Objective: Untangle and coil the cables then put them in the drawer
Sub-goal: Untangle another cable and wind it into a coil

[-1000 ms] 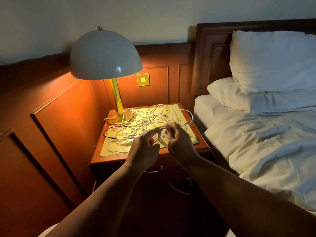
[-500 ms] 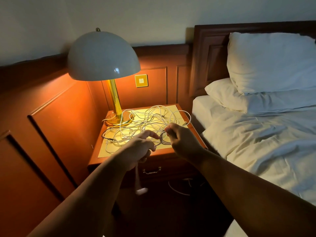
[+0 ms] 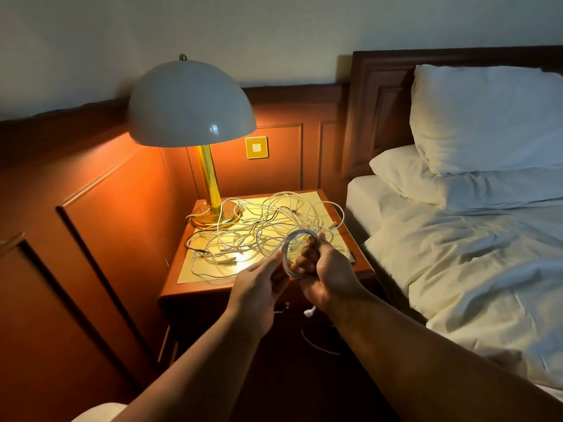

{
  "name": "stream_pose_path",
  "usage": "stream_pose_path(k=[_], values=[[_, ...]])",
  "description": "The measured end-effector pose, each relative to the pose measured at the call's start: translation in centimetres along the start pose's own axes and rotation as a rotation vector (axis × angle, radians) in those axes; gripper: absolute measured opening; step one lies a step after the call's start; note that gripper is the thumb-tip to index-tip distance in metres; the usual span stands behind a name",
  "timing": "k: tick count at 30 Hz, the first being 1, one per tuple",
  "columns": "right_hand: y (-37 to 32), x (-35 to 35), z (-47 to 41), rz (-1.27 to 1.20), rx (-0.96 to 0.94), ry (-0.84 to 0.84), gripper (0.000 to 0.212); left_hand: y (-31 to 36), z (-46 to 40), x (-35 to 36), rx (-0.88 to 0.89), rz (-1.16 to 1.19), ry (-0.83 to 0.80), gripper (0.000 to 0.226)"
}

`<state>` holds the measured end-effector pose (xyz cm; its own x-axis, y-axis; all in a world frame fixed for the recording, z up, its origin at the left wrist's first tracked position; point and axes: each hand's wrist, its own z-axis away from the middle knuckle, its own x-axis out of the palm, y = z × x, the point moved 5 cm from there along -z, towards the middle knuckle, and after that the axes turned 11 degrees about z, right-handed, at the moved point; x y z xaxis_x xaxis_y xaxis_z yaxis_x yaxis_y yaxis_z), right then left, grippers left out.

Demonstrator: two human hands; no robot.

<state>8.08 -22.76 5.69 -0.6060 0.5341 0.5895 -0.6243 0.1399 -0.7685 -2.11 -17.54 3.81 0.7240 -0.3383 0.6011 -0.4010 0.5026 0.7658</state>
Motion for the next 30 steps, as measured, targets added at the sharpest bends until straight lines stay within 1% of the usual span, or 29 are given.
stream_pose_path(k=[1, 3, 7, 9, 11, 12, 14, 16, 18, 20, 21, 23, 24, 25, 27, 29, 30], values=[[0.1, -0.1, -0.1, 0.033, -0.001, 0.011, 0.041, -0.1, 0.1, 0.3, 0.001, -0.011, -0.002, 0.015], [-0.1, -0.2, -0.2, 0.176, -0.056, 0.045, 0.041, -0.3, 0.3, 0.5, 0.011, -0.018, 0.018, 0.019], [-0.8, 0.2, 0.9, 0.592, -0.191, 0.141, 0.042, -1.0, 0.1, 0.3, 0.042, 0.001, 0.069, 0.020], [-0.9, 0.0, 1.1, 0.733, -0.246, 0.174, 0.039, -1.1, 0.0, 0.3, 0.046, 0.071, 0.048, 0.017], [-1.1, -0.4, 1.1, 0.828, -0.297, 0.193, 0.037, -0.8, -0.1, 0.3, 0.050, 0.139, -0.016, 0.017], [-1.1, -0.6, 1.1, 0.843, -0.299, 0.209, 0.038, -0.6, -0.1, 0.4, 0.052, 0.139, -0.054, 0.021], [-1.1, -1.0, 1.0, 0.842, -0.268, 0.222, 0.040, -0.5, -0.2, 0.5, 0.017, 0.112, -0.145, 0.036], [-1.0, -1.1, 0.8, 0.838, -0.246, 0.222, 0.041, -0.6, -0.2, 0.7, -0.055, 0.200, -0.229, 0.048], [-0.8, -1.2, 0.6, 0.822, -0.219, 0.217, 0.039, -0.7, -0.3, 0.7, -0.118, 0.296, -0.251, 0.055], [-0.6, -1.2, 0.3, 0.830, -0.186, 0.209, 0.036, -0.8, -0.5, 0.6, -0.161, 0.343, -0.247, 0.058], [-0.6, -1.1, 0.3, 0.845, -0.176, 0.201, 0.036, -0.7, -0.5, 0.6, -0.163, 0.344, -0.252, 0.055], [-0.6, -0.9, 0.1, 0.850, -0.162, 0.193, 0.038, -0.6, -0.6, 0.6, -0.140, 0.327, -0.273, 0.047], [-0.5, -0.8, 0.0, 0.841, -0.153, 0.191, 0.039, -0.5, -0.6, 0.7, -0.127, 0.321, -0.278, 0.049], [-0.6, -0.7, 0.1, 0.826, -0.148, 0.191, 0.040, -0.4, -0.6, 0.8, -0.114, 0.303, -0.268, 0.055], [-0.7, -0.6, 0.0, 0.762, -0.143, 0.192, 0.041, -0.1, -0.9, 0.8, -0.091, 0.227, -0.197, 0.062], [-1.1, -0.8, -0.3, 0.734, -0.147, 0.201, 0.042, 0.4, -1.0, 0.3, -0.065, 0.061, -0.104, 0.059], [-1.3, -0.9, -0.3, 0.743, -0.164, 0.209, 0.040, 0.7, -1.0, 0.1, -0.044, -0.076, -0.079, 0.055]])
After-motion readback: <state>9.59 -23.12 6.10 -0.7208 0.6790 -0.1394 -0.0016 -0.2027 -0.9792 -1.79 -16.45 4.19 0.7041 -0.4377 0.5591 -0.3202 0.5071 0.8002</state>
